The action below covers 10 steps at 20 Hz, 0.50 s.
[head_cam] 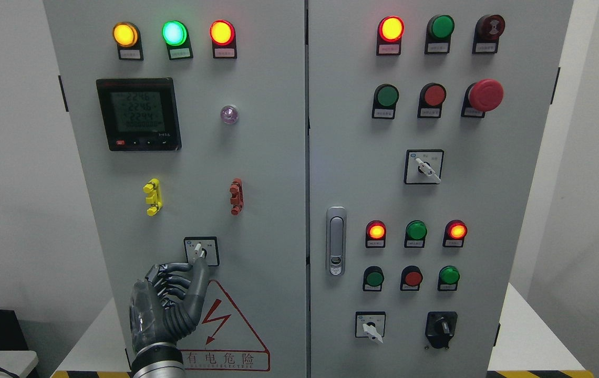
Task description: Turn on light switch 1
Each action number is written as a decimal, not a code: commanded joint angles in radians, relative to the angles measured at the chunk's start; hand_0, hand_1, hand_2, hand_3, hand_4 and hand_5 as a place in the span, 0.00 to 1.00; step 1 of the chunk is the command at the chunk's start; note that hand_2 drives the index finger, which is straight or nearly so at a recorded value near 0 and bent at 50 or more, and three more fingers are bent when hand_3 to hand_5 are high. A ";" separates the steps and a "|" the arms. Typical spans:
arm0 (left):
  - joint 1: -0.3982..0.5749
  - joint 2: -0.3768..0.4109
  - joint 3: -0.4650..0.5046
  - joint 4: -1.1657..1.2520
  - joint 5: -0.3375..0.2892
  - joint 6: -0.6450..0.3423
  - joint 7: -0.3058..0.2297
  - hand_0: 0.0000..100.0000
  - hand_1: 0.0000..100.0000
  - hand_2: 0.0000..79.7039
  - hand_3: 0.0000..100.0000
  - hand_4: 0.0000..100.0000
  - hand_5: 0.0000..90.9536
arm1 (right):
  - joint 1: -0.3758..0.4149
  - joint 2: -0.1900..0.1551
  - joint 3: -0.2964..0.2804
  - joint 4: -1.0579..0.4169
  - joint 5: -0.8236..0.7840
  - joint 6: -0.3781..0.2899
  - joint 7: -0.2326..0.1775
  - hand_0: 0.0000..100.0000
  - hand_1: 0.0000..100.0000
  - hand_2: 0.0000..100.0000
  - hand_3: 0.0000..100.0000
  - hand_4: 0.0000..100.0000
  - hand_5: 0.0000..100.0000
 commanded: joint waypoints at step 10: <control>-0.027 -0.001 -0.002 0.005 0.001 0.023 -0.003 0.24 0.51 0.60 0.74 0.80 0.91 | 0.000 0.000 0.000 0.000 -0.017 0.001 0.000 0.12 0.39 0.00 0.00 0.00 0.00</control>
